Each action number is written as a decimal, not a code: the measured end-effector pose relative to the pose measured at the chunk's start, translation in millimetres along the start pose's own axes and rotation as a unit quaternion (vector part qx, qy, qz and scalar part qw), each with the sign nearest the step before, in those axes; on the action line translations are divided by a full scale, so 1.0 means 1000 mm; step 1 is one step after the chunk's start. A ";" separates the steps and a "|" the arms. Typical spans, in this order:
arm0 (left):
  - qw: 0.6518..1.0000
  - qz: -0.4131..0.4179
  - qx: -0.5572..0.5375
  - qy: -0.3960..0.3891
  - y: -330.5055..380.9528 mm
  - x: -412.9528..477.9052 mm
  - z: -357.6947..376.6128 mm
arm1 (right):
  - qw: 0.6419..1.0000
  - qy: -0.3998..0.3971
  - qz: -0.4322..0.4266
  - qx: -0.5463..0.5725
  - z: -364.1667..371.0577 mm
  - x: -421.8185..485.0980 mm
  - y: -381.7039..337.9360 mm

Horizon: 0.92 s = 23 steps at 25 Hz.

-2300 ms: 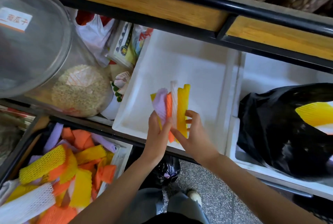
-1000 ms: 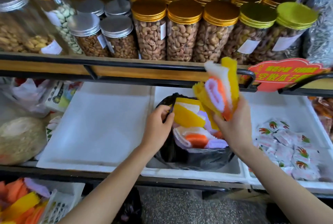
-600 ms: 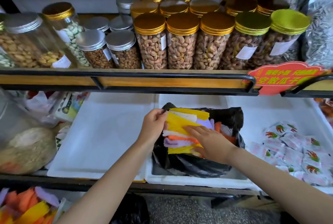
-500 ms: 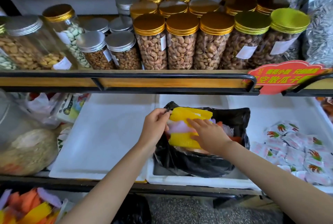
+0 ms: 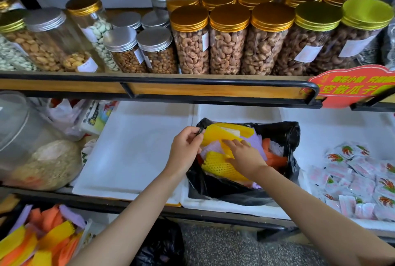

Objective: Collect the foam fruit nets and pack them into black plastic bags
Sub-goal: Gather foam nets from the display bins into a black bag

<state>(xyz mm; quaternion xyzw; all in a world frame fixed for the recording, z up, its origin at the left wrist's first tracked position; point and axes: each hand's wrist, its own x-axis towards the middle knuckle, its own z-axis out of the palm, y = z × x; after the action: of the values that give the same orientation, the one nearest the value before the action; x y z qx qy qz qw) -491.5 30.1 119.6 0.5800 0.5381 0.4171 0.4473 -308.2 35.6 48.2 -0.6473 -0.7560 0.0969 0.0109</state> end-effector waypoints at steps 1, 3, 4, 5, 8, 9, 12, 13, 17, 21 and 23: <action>1.000 0.004 0.007 0.010 -0.002 0.000 -0.002 | 0.999 0.026 -0.017 0.022 -0.001 -0.002 -0.003; 1.000 0.001 0.012 0.029 -0.006 0.000 -0.006 | 0.995 0.038 -0.078 0.040 -0.001 -0.008 -0.013; 0.999 0.000 0.013 0.035 -0.008 -0.001 -0.008 | 0.994 0.031 -0.104 0.031 0.002 -0.011 -0.018; 0.999 0.002 0.016 0.036 -0.010 -0.002 -0.009 | 0.993 0.020 -0.114 0.017 0.005 -0.013 -0.022; 0.998 0.006 0.054 0.038 -0.017 -0.006 -0.013 | 0.997 0.016 -0.079 0.021 0.007 -0.011 -0.027; 0.997 0.004 0.064 0.042 -0.019 -0.006 -0.015 | 0.996 0.022 -0.073 0.038 0.004 -0.011 -0.028; 0.997 -0.018 0.065 0.046 -0.024 -0.004 -0.026 | 0.990 0.080 -0.084 0.081 -0.013 -0.022 -0.021; 0.997 -0.022 0.064 0.041 -0.025 -0.004 -0.029 | 0.986 0.118 -0.075 0.093 -0.021 -0.030 -0.016; 0.999 -0.016 0.048 0.007 -0.023 -0.007 -0.026 | 0.939 0.329 0.074 0.064 -0.029 -0.050 0.023; 1.000 0.001 0.026 -0.012 -0.018 -0.012 -0.015 | 0.870 0.250 0.267 0.331 -0.033 -0.054 0.051; 1.000 0.015 0.013 -0.009 -0.015 -0.018 -0.012 | 0.879 0.196 0.295 0.320 -0.036 -0.053 0.054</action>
<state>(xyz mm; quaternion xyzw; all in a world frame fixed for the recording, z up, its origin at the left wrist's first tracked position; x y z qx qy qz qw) -508.3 13.3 108.3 0.5973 0.5306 0.4117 0.4385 -241.7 -3.7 80.6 -0.8074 -0.4399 0.2038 0.3363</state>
